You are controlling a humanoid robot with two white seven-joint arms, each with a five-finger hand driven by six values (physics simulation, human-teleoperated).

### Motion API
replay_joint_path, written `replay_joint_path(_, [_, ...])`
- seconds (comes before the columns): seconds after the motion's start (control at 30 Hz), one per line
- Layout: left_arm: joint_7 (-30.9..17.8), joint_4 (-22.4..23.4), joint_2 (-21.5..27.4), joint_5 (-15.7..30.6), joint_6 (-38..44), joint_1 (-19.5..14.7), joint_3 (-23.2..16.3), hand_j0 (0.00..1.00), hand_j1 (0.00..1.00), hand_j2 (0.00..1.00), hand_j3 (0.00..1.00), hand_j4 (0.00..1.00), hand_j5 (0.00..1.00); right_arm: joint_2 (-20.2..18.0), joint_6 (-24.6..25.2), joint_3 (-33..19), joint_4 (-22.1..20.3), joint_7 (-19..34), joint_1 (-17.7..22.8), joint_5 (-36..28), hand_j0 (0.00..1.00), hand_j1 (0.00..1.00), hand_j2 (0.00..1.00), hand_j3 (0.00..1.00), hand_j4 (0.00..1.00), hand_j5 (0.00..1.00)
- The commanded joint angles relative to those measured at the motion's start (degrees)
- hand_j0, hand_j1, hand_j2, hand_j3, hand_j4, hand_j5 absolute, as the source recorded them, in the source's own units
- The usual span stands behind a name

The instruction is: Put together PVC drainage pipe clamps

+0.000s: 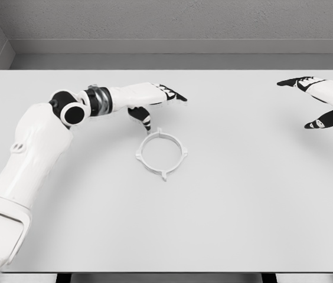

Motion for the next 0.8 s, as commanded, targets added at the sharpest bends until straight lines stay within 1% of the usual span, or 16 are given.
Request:
replay_joint_path(0.0, [-0.13,1.83,1.47,0.03,-0.04,-0.26,0.56,1.00,1.00,1.00,1.00,1.00,1.00,-0.06,0.17,0.03,-0.02,-0.03,0.00,-0.42,1.00,1.00,1.00,1.00,1.00,1.00])
replay_joint_path(0.1, [-0.13,4.56,5.86,0.03,-0.04,-1.85,4.16,1.00,1.00,1.00,1.00,1.00,1.00,-0.06,0.17,-0.06,-0.02,-0.03,0.00,-0.42,1.00,1.00,1.00,1.00,1.00,1.00])
replay_joint_path(0.17, [-0.13,4.56,8.14,0.20,-0.04,-1.32,3.99,1.00,1.00,1.00,1.00,1.00,1.00,-0.06,0.17,0.03,-0.02,-0.03,0.00,-0.42,1.00,1.00,1.00,1.00,1.00,1.00])
replay_joint_path(0.2, [-0.13,3.95,10.78,0.64,-0.04,-1.23,3.72,1.00,1.00,1.00,1.00,1.00,1.00,-0.06,0.17,0.03,-0.02,-0.03,0.00,-0.42,1.00,1.00,1.00,1.00,1.00,1.00])
replay_joint_path(0.23, [-0.13,3.59,11.93,0.73,-0.04,-0.62,4.07,1.00,1.00,1.00,1.00,1.00,1.00,-0.06,0.17,0.03,-0.02,-0.03,0.00,-0.42,1.00,1.00,1.00,1.00,1.00,1.00])
replay_joint_path(0.27, [-0.13,3.15,13.86,0.91,-0.04,0.70,4.34,1.00,1.00,1.00,1.00,1.00,1.00,-0.06,0.17,0.03,-0.02,-0.03,0.00,-0.42,1.00,1.00,1.00,1.00,1.00,1.00])
replay_joint_path(0.3, [-0.13,0.97,16.40,1.08,-0.04,1.92,4.34,1.00,1.00,1.00,1.00,1.00,1.00,-0.06,0.17,0.03,-0.02,-0.03,0.00,-0.33,1.00,1.00,1.00,1.00,1.00,1.00])
replay_joint_path(0.33, [-0.13,-1.33,18.60,2.40,-0.04,3.16,4.43,1.00,1.00,1.00,1.00,1.00,1.00,-0.06,0.17,0.03,0.06,-0.03,0.00,-0.42,1.00,1.00,1.00,1.00,1.00,1.00])
replay_joint_path(0.4, [-0.13,-3.70,21.77,4.07,-0.04,4.83,4.51,1.00,1.00,1.00,1.00,1.00,1.00,-0.06,0.17,0.03,-0.02,-0.03,0.00,-0.42,1.00,1.00,1.00,1.00,1.00,1.00])
replay_joint_path(0.43, [-0.13,-5.37,22.65,5.12,-0.04,5.44,4.78,1.00,1.00,1.00,1.00,1.00,1.00,-0.06,0.17,0.03,-0.02,-0.03,0.00,-0.33,1.00,1.00,1.00,1.00,1.00,1.00])
replay_joint_path(0.5, [-0.13,-10.73,24.14,5.48,-0.04,7.91,7.50,1.00,1.00,1.00,1.00,1.00,1.00,-0.06,0.17,0.03,-0.02,-0.03,0.00,-0.42,1.00,1.00,1.00,1.00,1.00,1.00])
replay_joint_path(0.53, [-0.13,-11.88,24.14,5.48,-0.04,8.17,7.85,1.00,1.00,1.00,1.00,1.00,1.00,-0.06,0.17,0.03,-0.02,-0.03,0.00,-0.42,1.00,1.00,1.00,1.00,1.00,1.00])
replay_joint_path(0.77, [-0.13,-12.23,24.06,5.48,-0.04,8.26,8.91,1.00,1.00,1.00,1.00,1.00,1.00,-0.06,0.17,0.03,0.06,-0.03,0.00,-0.42,1.00,1.00,1.00,1.00,1.00,1.00])
